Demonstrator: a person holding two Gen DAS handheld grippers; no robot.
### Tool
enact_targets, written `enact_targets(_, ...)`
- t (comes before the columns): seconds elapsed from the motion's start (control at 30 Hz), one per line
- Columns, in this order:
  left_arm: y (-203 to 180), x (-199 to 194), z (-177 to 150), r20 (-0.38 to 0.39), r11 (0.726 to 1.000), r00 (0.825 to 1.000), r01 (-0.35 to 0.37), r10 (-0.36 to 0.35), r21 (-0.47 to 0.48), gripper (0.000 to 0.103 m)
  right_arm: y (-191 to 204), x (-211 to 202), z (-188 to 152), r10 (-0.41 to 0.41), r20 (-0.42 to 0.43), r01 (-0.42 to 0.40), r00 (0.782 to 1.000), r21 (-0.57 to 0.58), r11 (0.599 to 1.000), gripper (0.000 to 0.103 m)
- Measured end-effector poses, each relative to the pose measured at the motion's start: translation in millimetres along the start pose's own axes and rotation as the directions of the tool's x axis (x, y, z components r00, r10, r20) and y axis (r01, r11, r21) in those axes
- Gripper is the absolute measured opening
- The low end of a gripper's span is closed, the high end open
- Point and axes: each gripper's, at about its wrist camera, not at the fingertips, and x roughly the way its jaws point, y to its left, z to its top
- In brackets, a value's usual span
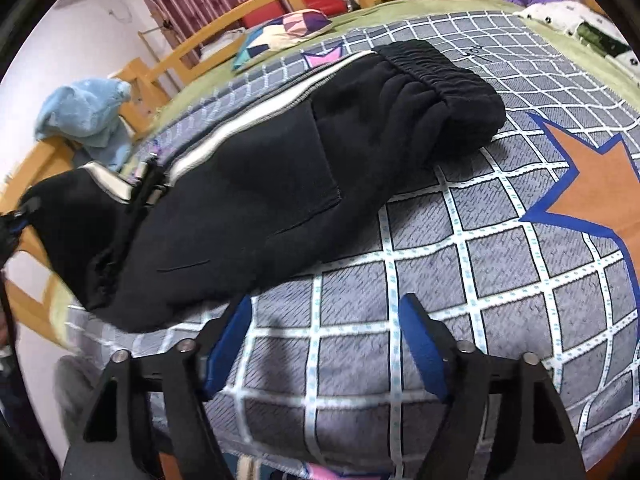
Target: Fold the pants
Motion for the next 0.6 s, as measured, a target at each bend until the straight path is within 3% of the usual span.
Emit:
enact_targets(0.13, -65.7, 36.3, -9.0, -0.065, 0.992, 0.995, 0.078, -0.072, 0.096, 0.012, -10.5, -29.5, -2.7, 0.007, 0.069, -0.008, 0.998, 0.016, 1.0, 0.074)
enact_targets(0.23, -96.4, 60.1, -23.0, -0.129, 0.982, 0.981, 0.158, -0.144, 0.106, 0.012, -18.1, -48.3, -3.3, -0.015, 0.11, 0.012, 0.994, 0.025, 1.0, 0.074)
enact_targets(0.33, -115.8, 89.6, -46.4, -0.22, 0.969, 0.952, 0.233, -0.211, 0.078, 0.012, -26.4, -55.9, -1.5, -0.026, 0.128, 0.019, 0.991, 0.059, 0.998, 0.074)
enact_targets(0.43, -120.7, 106.7, -60.9, -0.313, 0.971, 0.932, 0.223, -0.186, 0.087, 0.014, -28.1, -53.3, 0.4, 0.013, 0.114, -0.023, 0.993, 0.084, 0.996, 0.074)
enact_targets(0.53, -112.6, 87.3, -62.0, -0.301, 0.965, 0.933, 0.239, -0.197, 0.112, 0.027, -13.5, -48.0, 5.1, 0.04, 0.111, -0.046, 0.993, 0.05, 0.998, 0.074)
enact_targets(0.6, -97.8, 61.6, -59.0, -0.257, 0.96, 0.938, 0.264, -0.232, 0.095, 0.046, 0.0, -43.9, 8.7, 0.073, 0.115, -0.076, 0.991, 0.021, 0.997, 0.074)
